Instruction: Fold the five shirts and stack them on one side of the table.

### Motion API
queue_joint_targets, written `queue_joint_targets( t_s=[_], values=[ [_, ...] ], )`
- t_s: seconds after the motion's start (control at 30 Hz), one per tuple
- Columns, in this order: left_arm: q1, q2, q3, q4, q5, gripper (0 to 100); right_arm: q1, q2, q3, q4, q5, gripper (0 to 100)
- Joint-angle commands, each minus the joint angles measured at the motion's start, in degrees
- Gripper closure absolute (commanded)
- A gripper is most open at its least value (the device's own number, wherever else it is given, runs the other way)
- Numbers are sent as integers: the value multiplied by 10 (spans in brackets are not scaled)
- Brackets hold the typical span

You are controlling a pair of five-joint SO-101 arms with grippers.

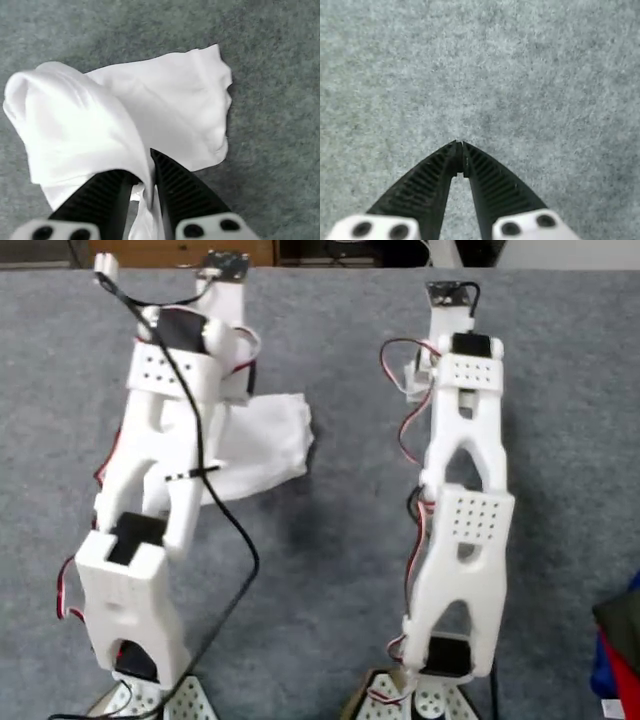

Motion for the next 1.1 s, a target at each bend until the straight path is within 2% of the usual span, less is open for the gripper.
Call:
queue_joint_targets(
  t_s=[0.0, 0.47, 0.57, 0.87, 0.93, 1.07],
  values=[
    [17, 19, -22, -17, 30, 980, 9, -3, -7, -4, -3, 992],
    [72, 142, -151, -15, 40, 980, 16, -3, -8, -8, -3, 992],
    [77, 163, -155, -18, 76, 980, 16, -3, -9, -8, -2, 992],
    [80, 193, -196, -23, 98, 978, 15, -3, -7, -7, 8, 991],
    [79, 193, -201, -23, 118, 947, 14, -3, -7, -7, 22, 991],
    [69, 188, -202, -11, 164, 773, 11, -2, -7, -5, 25, 991]
  ],
)
